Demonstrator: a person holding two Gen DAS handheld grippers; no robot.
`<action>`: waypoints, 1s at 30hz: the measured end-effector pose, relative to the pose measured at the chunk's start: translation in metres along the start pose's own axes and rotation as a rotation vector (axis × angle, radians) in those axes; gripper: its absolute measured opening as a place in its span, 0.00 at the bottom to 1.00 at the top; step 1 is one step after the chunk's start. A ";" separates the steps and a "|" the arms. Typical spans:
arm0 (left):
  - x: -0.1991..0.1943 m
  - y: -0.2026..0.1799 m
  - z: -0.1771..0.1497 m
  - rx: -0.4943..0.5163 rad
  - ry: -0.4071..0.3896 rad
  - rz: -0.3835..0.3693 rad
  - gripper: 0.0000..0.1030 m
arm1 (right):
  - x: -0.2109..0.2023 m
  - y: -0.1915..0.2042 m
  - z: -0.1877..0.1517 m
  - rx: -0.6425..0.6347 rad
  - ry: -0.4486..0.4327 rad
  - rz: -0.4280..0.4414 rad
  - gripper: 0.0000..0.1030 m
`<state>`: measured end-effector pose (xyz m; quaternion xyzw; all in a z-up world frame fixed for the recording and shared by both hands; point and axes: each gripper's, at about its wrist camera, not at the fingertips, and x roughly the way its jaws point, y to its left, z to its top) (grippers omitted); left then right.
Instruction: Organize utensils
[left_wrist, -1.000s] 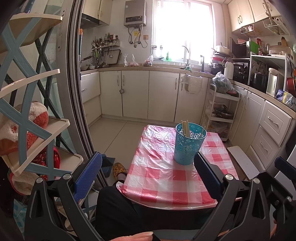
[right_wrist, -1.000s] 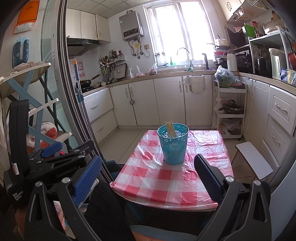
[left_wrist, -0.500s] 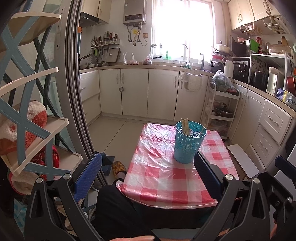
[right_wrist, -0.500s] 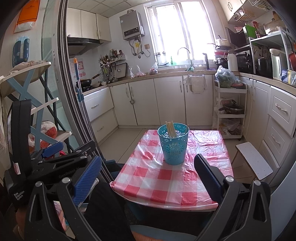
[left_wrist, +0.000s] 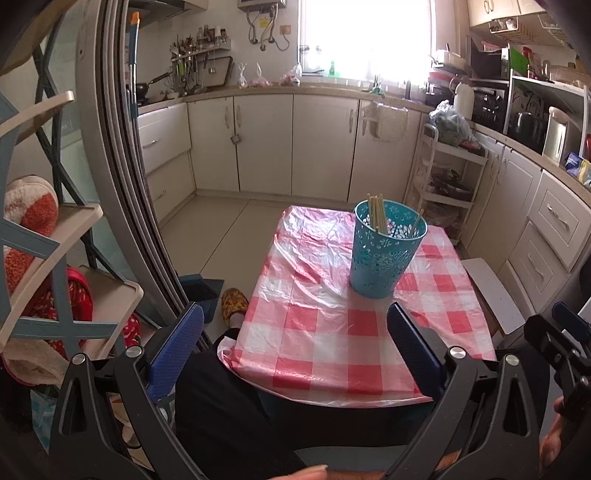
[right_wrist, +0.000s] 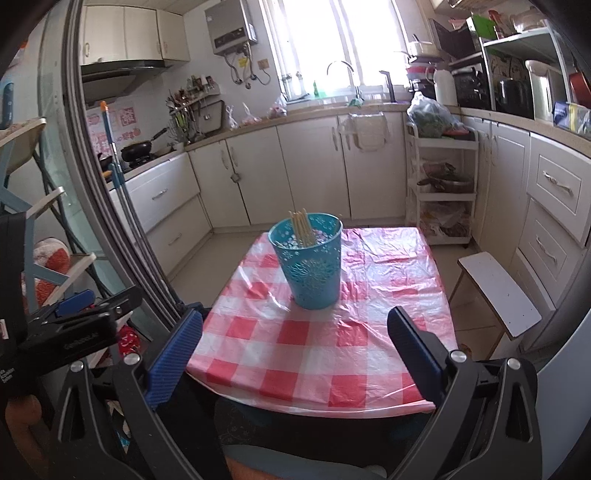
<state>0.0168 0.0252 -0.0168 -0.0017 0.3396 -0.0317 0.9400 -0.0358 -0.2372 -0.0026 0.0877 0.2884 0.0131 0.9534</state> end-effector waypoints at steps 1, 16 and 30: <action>0.010 -0.001 -0.001 0.003 0.026 -0.015 0.93 | 0.011 -0.006 0.000 0.004 0.015 -0.010 0.93; 0.108 -0.016 -0.003 0.003 0.203 -0.055 0.93 | 0.262 -0.103 -0.006 -0.041 0.313 -0.187 0.93; 0.142 -0.017 -0.003 -0.023 0.256 -0.062 0.93 | 0.298 -0.111 -0.016 -0.072 0.369 -0.235 0.94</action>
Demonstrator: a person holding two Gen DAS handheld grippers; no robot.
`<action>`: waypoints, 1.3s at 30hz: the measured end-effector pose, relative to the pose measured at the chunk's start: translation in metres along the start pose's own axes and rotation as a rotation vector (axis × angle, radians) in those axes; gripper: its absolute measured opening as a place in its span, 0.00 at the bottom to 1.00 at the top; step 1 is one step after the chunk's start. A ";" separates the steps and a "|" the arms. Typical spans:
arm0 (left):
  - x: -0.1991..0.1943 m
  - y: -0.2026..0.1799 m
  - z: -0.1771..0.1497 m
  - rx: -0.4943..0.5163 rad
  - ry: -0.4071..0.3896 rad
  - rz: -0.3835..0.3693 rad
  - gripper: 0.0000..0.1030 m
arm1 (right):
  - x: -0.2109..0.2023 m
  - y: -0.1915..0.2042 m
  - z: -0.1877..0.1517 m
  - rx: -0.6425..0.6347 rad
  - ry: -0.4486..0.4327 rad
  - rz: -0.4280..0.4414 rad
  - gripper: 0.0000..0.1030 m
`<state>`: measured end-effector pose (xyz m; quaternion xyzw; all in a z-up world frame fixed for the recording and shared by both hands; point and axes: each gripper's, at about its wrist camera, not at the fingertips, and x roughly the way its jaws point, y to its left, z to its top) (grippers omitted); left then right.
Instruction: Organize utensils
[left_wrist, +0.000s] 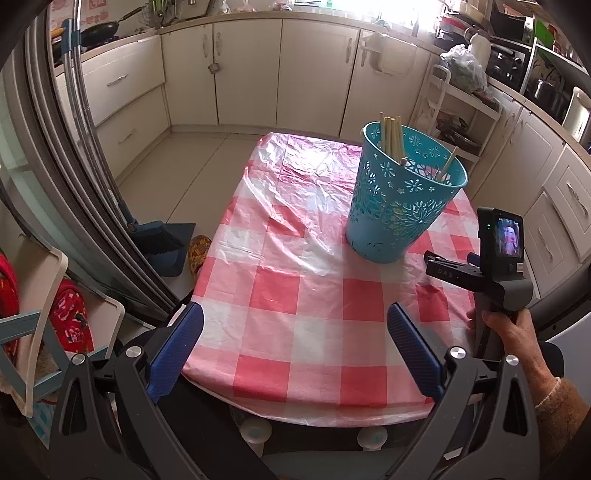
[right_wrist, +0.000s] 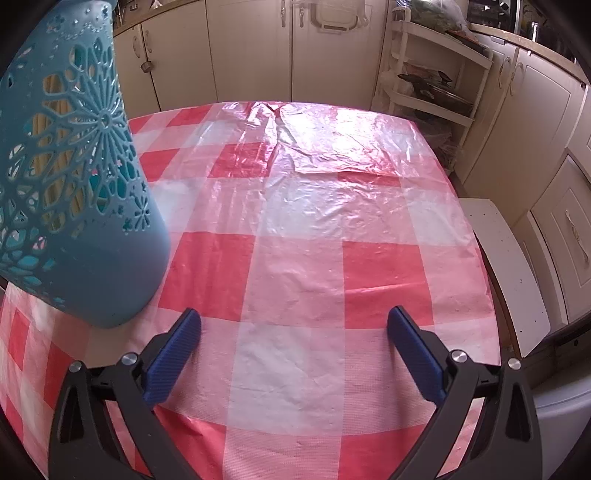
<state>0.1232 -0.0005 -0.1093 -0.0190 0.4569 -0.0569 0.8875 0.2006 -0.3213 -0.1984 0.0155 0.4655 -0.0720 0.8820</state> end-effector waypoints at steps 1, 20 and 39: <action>0.001 0.001 0.000 0.000 0.000 0.002 0.93 | -0.001 0.000 -0.001 0.000 0.000 0.000 0.94; -0.008 0.021 0.004 -0.040 -0.038 0.021 0.93 | 0.003 -0.001 0.001 0.000 0.001 0.001 0.94; -0.006 0.030 0.004 -0.080 -0.029 -0.012 0.93 | 0.005 0.000 0.003 0.001 0.001 0.000 0.94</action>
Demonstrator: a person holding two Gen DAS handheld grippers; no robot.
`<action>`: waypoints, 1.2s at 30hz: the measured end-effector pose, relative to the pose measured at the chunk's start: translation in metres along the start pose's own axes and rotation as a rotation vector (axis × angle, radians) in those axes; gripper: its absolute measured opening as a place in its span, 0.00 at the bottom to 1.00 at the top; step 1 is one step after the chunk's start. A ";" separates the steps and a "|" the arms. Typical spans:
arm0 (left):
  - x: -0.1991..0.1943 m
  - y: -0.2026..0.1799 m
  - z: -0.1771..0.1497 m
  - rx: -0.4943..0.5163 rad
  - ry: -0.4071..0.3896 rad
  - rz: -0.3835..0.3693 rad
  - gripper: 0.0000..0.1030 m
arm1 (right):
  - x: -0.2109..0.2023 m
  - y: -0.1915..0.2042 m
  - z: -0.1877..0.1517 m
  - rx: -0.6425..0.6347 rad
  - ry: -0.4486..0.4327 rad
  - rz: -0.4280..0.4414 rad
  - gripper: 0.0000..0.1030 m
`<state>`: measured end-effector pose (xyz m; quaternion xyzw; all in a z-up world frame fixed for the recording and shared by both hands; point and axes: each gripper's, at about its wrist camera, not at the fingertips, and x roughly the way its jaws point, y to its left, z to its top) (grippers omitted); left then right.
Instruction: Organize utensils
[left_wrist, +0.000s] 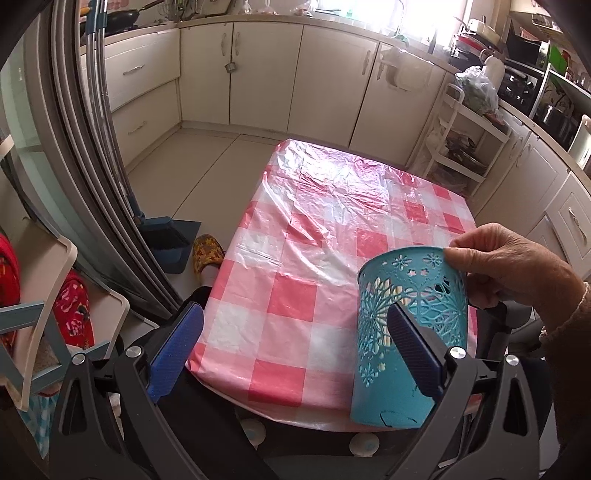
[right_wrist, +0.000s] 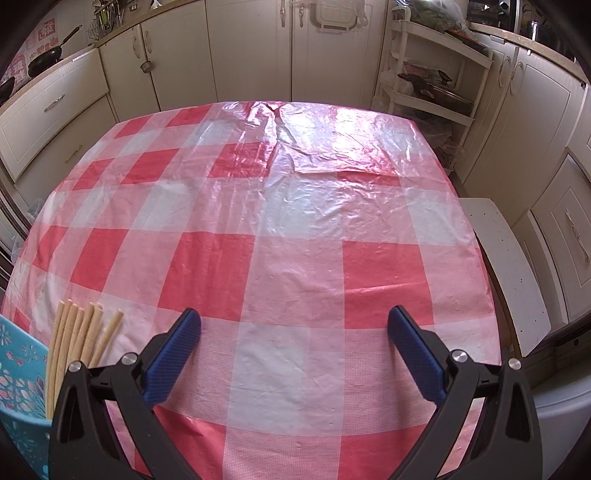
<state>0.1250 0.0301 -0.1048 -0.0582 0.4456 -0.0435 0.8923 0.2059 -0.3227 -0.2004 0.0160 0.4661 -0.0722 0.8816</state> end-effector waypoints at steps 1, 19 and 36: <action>-0.001 0.001 0.000 -0.004 0.000 -0.001 0.93 | 0.000 0.000 0.000 0.000 0.000 0.000 0.94; -0.008 0.009 -0.008 -0.024 -0.002 -0.018 0.93 | 0.001 0.000 0.000 0.001 0.000 0.002 0.94; -0.027 0.051 0.007 -0.118 -0.085 0.014 0.93 | 0.001 -0.001 0.000 0.001 0.000 0.002 0.94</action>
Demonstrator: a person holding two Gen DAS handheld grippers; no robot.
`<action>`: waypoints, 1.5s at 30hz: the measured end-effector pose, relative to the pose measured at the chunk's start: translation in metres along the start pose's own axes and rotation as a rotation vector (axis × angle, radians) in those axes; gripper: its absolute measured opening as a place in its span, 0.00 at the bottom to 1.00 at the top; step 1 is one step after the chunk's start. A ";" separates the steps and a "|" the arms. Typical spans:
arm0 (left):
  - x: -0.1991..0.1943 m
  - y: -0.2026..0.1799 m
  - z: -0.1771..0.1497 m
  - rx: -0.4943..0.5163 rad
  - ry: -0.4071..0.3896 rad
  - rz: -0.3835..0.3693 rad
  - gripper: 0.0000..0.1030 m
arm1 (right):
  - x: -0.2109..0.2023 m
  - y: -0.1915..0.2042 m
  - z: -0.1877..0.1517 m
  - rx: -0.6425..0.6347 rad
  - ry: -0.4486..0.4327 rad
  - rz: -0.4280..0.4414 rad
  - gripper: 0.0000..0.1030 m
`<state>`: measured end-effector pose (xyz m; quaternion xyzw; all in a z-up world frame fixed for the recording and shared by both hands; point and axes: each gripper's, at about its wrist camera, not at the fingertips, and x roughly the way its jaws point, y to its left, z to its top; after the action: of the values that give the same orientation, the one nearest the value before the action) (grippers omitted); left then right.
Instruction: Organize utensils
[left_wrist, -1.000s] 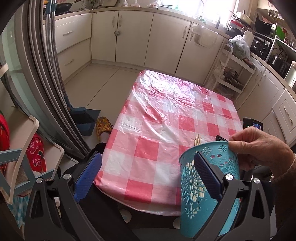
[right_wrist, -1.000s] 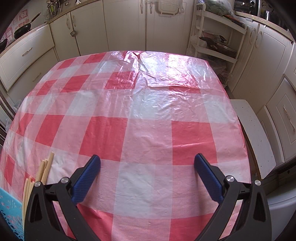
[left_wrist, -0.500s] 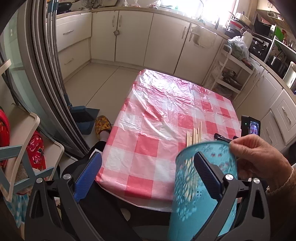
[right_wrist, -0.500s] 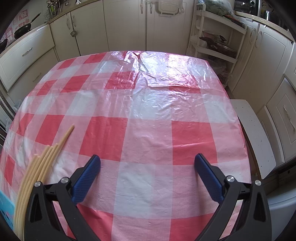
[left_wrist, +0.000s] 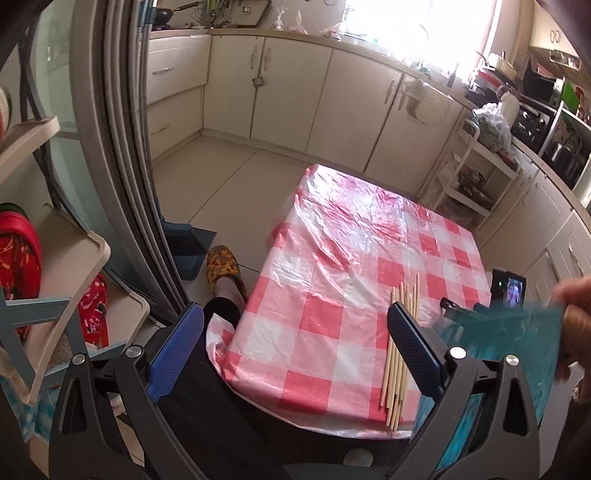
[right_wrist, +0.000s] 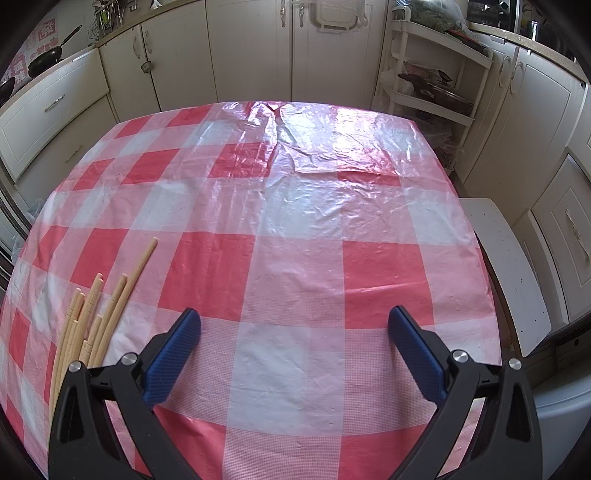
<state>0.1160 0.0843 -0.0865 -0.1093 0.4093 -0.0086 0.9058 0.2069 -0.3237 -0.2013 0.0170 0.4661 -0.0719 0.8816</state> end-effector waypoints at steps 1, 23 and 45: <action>-0.002 0.006 0.003 -0.021 -0.013 0.005 0.93 | 0.000 0.001 0.000 0.000 0.000 0.000 0.94; 0.008 -0.012 -0.010 0.032 0.024 -0.015 0.93 | -0.002 0.002 -0.001 0.001 -0.001 0.001 0.94; 0.017 -0.038 -0.011 0.139 0.056 0.061 0.93 | -0.002 0.002 -0.002 0.001 0.001 0.000 0.94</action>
<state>0.1223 0.0435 -0.0984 -0.0332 0.4362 -0.0125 0.8992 0.2044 -0.3215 -0.2005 0.0177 0.4663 -0.0720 0.8815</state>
